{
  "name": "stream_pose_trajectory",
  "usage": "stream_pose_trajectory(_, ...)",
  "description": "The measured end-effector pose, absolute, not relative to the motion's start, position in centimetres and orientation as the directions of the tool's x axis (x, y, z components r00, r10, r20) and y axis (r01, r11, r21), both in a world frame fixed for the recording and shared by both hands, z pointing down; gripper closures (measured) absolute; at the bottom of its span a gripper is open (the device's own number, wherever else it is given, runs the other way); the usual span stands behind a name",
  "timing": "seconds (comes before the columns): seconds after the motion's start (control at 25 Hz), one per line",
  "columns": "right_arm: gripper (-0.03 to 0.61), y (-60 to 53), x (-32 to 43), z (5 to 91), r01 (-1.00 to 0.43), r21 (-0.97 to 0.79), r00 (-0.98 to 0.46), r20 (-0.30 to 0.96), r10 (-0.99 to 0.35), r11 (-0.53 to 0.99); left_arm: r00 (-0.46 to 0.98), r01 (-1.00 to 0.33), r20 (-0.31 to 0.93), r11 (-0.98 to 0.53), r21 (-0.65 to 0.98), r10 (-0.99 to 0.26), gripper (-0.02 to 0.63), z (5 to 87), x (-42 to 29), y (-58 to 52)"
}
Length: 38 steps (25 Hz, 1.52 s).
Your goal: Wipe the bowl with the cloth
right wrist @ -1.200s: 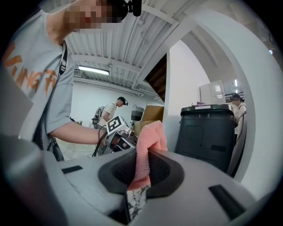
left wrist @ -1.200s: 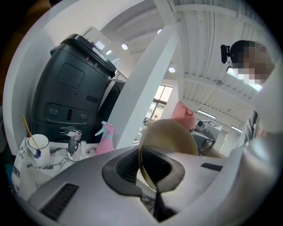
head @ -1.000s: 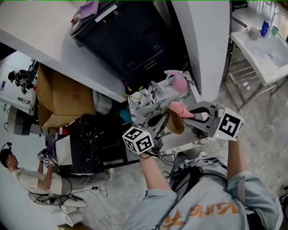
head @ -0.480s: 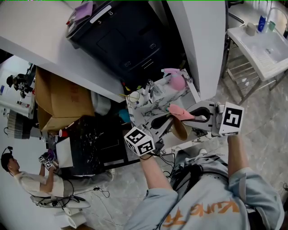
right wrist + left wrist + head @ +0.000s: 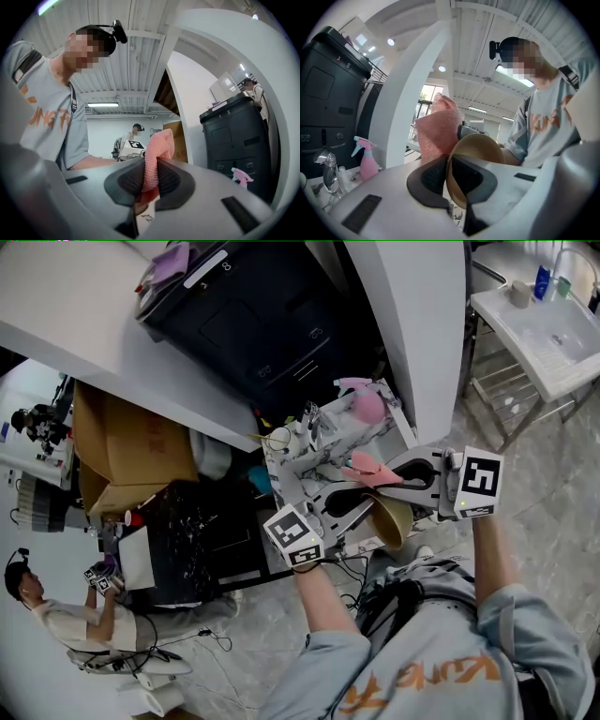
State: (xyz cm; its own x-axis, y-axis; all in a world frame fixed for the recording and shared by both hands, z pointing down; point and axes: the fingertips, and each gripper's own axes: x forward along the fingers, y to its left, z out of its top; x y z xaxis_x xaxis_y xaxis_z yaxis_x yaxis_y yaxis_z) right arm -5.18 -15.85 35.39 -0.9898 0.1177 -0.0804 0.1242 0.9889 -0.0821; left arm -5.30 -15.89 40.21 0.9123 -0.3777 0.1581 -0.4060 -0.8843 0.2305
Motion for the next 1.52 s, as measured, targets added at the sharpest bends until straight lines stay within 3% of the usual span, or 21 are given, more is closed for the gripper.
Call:
stream_pose_trajectory(0.12,0.529,-16.2,-5.0,35.7,0.113,-0.105,-0.99,-0.095,0.104,0.988,0.94,-0.34,0.1,-0.911,0.233,-0.325,0.581,39.3,-4.7,-14.8)
stream_pose_trajectory(0.32,0.529,-16.1,-5.5,37.6,0.106,-0.118,-0.994,-0.041,0.102,0.987,0.937,-0.283,-0.133,-0.925,0.253,-0.323,0.583,35.7,-5.5,-14.5)
stream_pose_trajectory(0.64,0.529,-14.2,-6.8,38.2,0.194,-0.154,-0.981,-0.038,0.19,0.969,0.855,-0.339,-0.308,-0.899,0.275,-0.417,0.584,33.1,-7.7,-15.8)
stream_pose_trajectory(1.16,0.529,-12.0,-7.4,37.9,0.309,-0.167,-0.951,-0.05,0.305,0.936,0.668,-0.484,-0.369,-0.754,0.444,-0.646,0.584,33.5,-13.0,-18.6)
stream_pose_trajectory(1.52,0.529,-11.3,-5.9,35.2,0.427,-0.183,-0.894,-0.233,0.383,0.885,0.634,-0.519,-0.269,-0.656,0.548,-0.725,0.583,36.5,-14.5,-19.7)
